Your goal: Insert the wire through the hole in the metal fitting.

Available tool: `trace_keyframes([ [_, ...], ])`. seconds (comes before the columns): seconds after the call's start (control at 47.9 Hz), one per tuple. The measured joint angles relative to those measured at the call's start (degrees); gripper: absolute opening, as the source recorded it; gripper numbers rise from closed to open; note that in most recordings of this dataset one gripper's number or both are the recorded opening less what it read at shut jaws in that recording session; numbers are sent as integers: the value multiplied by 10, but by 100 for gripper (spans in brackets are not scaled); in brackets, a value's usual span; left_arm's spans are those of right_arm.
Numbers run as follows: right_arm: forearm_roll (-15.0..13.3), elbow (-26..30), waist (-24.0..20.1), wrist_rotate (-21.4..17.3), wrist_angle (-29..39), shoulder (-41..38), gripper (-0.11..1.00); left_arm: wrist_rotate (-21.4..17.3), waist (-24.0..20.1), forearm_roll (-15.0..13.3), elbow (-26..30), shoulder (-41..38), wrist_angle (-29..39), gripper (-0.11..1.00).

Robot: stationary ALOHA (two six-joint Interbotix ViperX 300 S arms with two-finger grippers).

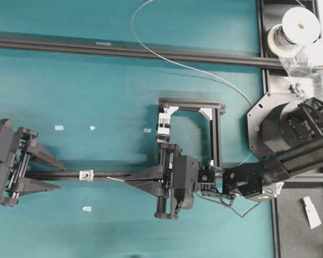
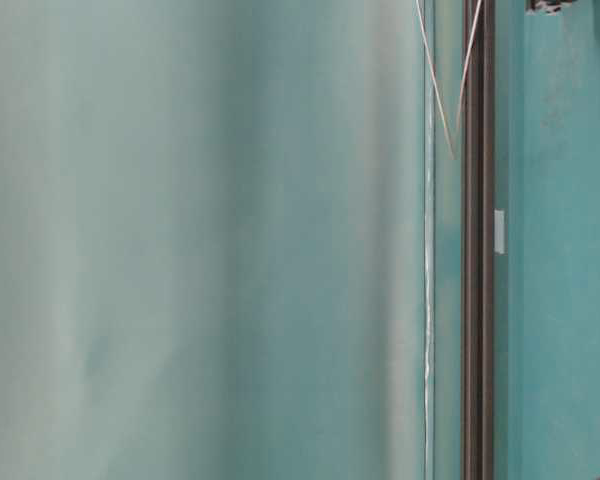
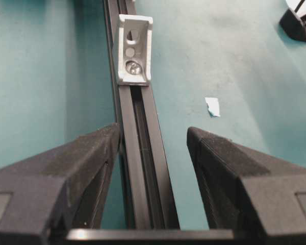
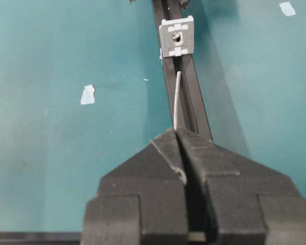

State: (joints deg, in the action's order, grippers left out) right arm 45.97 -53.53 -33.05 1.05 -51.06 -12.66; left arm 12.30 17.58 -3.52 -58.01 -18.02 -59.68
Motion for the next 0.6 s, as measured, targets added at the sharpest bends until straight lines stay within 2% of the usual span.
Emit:
trace_keyframes([
  [0.292,-4,2,11,3,0,0,0,0,0,-1,1,0,0,12],
  [0.605,-39,11,31,3,19,0,0,-1,0,0,1,1,1,12],
])
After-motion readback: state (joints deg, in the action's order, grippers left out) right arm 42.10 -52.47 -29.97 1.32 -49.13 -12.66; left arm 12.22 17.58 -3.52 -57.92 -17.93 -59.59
